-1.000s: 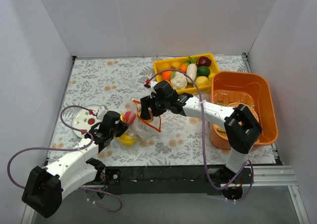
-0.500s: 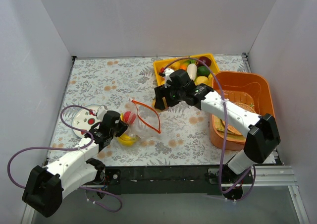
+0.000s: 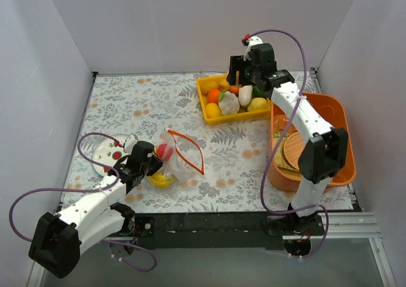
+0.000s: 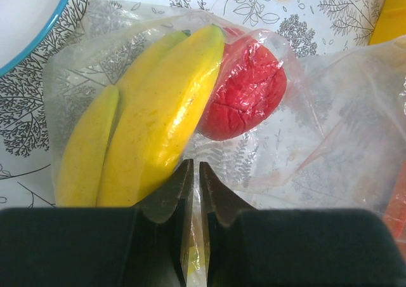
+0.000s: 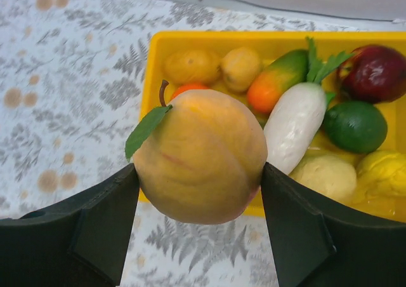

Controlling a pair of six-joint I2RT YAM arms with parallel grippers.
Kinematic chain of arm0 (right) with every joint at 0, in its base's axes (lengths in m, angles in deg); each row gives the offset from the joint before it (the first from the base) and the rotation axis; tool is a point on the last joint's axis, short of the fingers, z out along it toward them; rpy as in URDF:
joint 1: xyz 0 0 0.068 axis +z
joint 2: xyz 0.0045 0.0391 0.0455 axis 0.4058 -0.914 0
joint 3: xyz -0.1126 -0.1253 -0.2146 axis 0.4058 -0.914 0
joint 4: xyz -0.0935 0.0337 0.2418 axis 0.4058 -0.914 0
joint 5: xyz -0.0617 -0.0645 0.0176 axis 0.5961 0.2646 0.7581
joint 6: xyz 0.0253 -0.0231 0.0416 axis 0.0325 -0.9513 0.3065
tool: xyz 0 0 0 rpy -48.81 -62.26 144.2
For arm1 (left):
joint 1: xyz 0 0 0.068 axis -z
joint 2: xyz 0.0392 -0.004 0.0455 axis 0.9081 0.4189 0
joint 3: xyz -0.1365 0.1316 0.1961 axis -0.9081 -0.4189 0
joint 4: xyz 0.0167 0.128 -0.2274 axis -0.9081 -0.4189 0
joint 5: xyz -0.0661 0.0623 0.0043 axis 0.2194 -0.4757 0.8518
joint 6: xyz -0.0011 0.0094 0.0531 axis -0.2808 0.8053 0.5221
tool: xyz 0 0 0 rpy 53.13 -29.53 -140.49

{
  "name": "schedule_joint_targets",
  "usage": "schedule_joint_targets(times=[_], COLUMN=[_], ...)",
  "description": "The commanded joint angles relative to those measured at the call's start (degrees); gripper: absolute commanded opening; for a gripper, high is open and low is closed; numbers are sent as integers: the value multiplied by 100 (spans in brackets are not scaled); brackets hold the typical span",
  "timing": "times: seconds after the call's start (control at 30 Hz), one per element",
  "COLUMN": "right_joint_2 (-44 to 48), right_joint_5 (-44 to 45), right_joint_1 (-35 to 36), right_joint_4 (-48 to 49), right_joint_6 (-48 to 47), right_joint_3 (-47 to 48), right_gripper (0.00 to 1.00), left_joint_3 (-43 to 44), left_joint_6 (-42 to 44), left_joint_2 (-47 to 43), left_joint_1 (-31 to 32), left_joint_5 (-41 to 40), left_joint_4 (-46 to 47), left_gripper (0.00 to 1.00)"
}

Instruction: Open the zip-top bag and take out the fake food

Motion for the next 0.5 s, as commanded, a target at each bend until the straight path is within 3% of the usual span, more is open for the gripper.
schedule_joint_targets(times=[0.0,0.2,0.3,0.47], right_joint_2=[-1107,-2390,-2945,-3124], right_joint_5=[312,110,48,74], right_joint_1=[-355,-505,-513,-487], right_joint_4=[506,1227,1132,1104], right_joint_6=[-52,-96,-131,-52], right_joint_3=[779,1640,2133,1942], right_gripper=[43,44,43,43], left_joint_3=[179,188,196,170], left_joint_6=[219,298,333,377], left_joint_2=[-8,18,97,132], left_joint_1=[-48,-57,-57,-66], left_joint_5=[-79,-9,26,35], left_joint_4=[-291,-256,-238,-168], left_gripper=[9,9,9,9])
